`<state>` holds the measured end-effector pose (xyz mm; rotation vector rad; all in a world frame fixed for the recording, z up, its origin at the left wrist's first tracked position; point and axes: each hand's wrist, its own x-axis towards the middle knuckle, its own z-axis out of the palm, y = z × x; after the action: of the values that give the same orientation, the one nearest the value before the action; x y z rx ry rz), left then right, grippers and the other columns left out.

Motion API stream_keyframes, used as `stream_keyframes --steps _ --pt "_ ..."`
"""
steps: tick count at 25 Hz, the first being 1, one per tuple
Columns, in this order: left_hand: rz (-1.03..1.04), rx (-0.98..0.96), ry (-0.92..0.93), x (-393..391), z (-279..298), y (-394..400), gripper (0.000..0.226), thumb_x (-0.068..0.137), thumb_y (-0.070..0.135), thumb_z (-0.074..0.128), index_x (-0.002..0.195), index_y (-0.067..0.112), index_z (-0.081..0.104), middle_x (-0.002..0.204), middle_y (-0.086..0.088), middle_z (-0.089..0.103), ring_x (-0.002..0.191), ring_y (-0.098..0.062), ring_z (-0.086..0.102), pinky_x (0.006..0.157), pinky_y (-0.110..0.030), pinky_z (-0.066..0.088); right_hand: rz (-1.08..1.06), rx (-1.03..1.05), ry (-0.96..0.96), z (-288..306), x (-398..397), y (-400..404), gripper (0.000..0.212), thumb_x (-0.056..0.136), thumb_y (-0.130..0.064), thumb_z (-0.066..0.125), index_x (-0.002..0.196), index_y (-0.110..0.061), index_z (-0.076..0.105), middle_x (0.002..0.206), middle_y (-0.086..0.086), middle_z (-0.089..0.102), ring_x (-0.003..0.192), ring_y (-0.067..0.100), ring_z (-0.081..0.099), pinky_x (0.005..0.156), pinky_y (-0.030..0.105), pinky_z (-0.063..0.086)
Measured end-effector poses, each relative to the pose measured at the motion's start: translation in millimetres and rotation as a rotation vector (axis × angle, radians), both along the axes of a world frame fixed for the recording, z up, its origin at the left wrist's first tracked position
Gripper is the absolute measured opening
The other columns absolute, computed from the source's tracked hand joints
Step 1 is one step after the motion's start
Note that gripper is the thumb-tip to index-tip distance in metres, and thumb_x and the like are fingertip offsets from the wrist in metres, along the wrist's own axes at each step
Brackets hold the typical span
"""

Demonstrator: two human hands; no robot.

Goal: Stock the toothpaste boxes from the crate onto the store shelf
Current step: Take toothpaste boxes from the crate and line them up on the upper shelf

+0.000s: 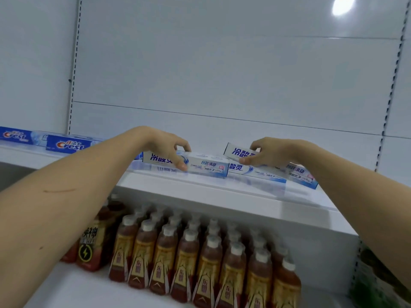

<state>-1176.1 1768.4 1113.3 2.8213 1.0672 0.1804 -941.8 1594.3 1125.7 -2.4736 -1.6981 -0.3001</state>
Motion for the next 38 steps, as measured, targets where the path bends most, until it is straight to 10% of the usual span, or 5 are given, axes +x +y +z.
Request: stream_keyframes --steps 15,25,30,38 --pt "0.164 0.069 0.087 6 -1 5 0.065 0.086 0.046 0.069 0.144 0.038 0.041 0.146 -0.002 0.045 0.131 -0.025 0.045 0.11 -0.043 0.036 0.059 -0.052 -0.095 -21 21 31 0.042 0.095 -0.04 0.055 0.135 -0.026 0.054 0.131 0.002 0.055 0.111 0.025 0.056 0.096 0.035 0.045" --pt "0.027 0.041 -0.339 -45 -12 -55 0.06 0.095 0.052 0.051 0.149 0.033 0.034 0.154 -0.003 0.037 0.135 -0.024 0.043 0.109 -0.035 0.031 0.04 0.223 -0.016 -11 -41 -15 0.034 0.098 -0.033 0.05 0.128 -0.018 0.057 0.129 0.005 0.058 0.113 0.025 0.053 0.095 0.035 0.042" --pt "-0.065 -0.088 -0.519 -82 -34 -77 0.056 0.098 0.054 0.043 0.148 0.029 0.037 0.152 -0.005 0.039 0.135 -0.022 0.043 0.111 -0.036 0.031 0.121 0.402 0.227 -29 -113 -45 0.036 0.098 -0.04 0.046 0.122 -0.016 0.059 0.117 0.005 0.064 0.094 0.022 0.059 0.085 0.033 0.045" --pt "-0.11 -0.249 -0.87 -119 -59 -129 0.054 0.105 0.044 0.028 0.148 0.015 0.039 0.154 -0.003 0.039 0.143 -0.018 0.033 0.114 -0.029 0.021 0.19 0.623 0.917 -59 -191 -87 0.058 0.098 -0.057 0.032 0.136 -0.019 0.052 0.137 0.001 0.053 0.123 0.021 0.05 0.104 0.045 0.042"
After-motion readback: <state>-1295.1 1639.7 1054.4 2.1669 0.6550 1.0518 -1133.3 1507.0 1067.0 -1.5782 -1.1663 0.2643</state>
